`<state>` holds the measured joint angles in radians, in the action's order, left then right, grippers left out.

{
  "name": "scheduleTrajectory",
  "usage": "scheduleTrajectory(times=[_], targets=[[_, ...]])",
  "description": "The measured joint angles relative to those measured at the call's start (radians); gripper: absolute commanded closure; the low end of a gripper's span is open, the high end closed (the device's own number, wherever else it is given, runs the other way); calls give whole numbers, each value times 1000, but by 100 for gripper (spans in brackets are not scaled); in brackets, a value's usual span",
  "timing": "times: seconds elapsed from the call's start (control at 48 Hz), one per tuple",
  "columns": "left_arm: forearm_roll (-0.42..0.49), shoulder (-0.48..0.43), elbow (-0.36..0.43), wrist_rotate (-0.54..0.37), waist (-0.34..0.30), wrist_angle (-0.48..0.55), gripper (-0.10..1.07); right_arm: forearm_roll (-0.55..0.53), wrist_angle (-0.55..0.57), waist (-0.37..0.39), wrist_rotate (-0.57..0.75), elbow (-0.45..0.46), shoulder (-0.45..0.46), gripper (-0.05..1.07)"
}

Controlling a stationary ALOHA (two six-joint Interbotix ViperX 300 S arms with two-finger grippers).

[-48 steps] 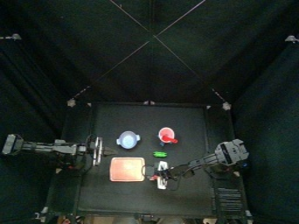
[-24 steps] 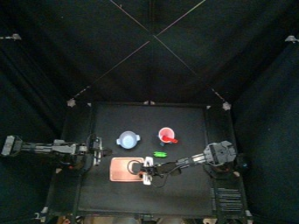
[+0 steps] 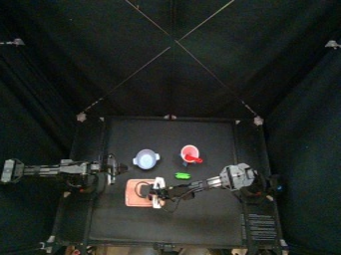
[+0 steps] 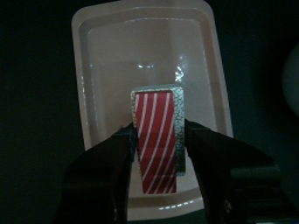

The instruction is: Place green sushi on plate

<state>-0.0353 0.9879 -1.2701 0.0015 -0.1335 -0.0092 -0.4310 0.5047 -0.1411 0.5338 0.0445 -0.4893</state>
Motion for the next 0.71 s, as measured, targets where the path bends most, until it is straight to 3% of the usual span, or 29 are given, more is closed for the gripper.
scheduleTrajectory(times=[0.208, 0.708], targets=[[0, 0, 0, 0, 0, -2, 99, -3, 5, 0, 2, 57, -48, 32], [0, 0, 0, 0, 0, 0, 99, -8, 43, -2, 3, 74, -72, 7]])
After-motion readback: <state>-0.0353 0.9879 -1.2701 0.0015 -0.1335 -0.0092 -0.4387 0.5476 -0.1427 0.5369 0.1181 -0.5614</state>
